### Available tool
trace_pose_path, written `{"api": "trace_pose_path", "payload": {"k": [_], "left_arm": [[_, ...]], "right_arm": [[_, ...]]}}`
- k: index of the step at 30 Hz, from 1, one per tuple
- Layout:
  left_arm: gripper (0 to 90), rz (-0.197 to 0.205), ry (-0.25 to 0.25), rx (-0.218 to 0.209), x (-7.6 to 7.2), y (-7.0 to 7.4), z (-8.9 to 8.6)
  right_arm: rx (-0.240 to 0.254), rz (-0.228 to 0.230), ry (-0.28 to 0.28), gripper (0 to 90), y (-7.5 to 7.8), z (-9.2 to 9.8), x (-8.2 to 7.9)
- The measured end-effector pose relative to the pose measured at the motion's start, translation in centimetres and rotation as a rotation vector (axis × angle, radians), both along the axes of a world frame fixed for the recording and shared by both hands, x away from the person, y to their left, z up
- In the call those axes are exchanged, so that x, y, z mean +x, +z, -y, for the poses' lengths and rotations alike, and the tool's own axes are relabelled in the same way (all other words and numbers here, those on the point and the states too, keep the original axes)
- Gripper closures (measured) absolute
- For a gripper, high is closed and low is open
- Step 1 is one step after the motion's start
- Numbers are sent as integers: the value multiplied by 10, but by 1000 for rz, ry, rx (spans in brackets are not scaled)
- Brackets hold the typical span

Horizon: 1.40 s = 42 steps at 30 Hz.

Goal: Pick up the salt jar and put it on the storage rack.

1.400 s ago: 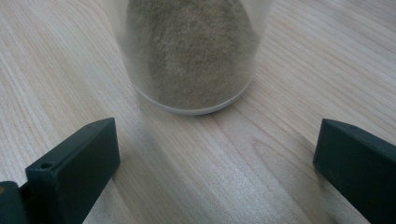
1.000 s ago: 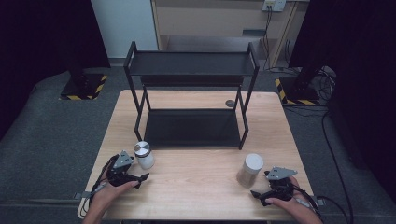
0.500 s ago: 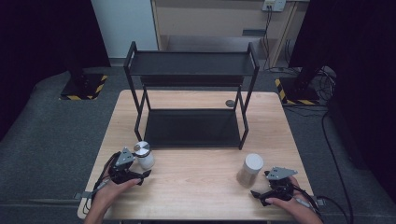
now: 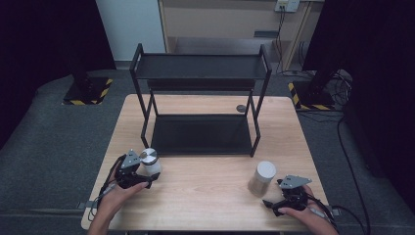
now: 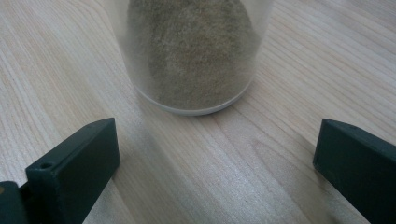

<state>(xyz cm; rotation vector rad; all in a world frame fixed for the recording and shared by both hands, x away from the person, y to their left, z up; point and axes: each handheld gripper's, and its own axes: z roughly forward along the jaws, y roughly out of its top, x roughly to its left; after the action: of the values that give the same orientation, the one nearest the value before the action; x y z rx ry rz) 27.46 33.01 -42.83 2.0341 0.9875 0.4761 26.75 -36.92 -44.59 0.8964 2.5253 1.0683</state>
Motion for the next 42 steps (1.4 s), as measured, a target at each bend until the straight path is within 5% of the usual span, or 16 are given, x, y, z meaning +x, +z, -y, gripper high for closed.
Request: {"api": "trace_pose_path", "payload": {"k": [15,42], "left_arm": [[66,-31,10,15,7,3,7],[153,15,0,4,8,-9,8]], "right_arm": [[0,0,0,12,0,0,0],[0,0,1,13,0,0,0]]}}
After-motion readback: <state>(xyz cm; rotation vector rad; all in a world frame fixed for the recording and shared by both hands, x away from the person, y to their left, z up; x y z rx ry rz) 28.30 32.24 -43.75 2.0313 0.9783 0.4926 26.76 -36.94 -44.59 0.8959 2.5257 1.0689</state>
